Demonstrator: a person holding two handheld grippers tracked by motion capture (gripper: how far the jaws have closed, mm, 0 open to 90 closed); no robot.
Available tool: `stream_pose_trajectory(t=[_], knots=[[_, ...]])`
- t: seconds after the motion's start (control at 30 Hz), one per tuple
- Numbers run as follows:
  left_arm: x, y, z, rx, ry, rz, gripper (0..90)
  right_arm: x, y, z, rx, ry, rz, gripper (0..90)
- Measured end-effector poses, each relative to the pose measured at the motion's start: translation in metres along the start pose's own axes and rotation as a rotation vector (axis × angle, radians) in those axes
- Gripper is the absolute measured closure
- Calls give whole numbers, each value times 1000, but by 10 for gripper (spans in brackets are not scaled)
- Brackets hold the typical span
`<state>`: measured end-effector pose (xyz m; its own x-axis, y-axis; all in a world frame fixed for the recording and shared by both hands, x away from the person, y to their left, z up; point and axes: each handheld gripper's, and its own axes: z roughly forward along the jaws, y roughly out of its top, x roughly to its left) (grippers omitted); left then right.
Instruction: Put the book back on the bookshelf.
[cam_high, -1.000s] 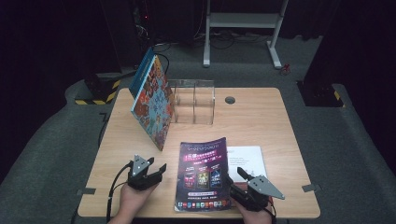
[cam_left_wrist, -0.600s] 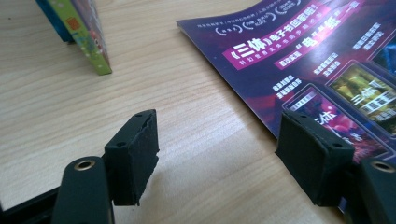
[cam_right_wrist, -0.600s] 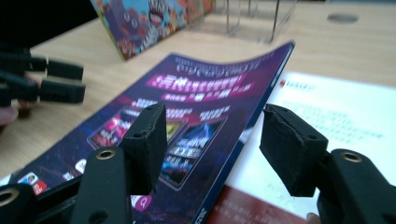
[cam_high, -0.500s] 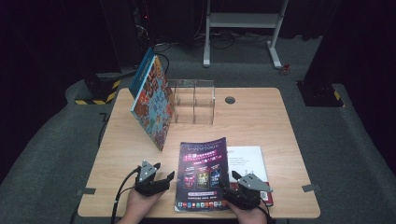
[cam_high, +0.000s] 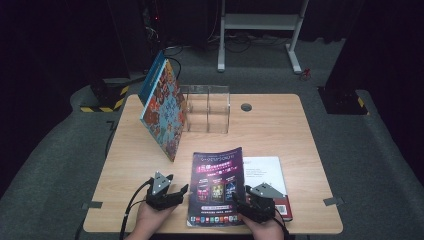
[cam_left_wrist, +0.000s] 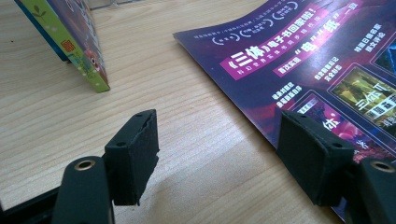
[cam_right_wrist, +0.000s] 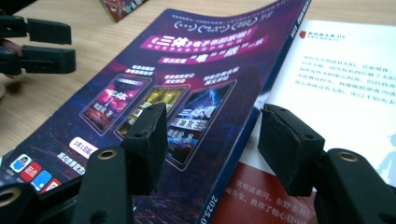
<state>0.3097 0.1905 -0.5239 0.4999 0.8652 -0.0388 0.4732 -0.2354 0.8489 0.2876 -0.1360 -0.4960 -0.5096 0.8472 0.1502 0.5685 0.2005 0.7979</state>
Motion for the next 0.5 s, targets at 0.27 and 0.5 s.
stream_pose_trajectory(t=[0.27,0.5], knots=[[-6,0,0,12,-51,-11,296,2,-2,-2,5,-16,2,404],[-28,0,3,66,-72,52,308,5,-3,-2,4,-16,-9,410]])
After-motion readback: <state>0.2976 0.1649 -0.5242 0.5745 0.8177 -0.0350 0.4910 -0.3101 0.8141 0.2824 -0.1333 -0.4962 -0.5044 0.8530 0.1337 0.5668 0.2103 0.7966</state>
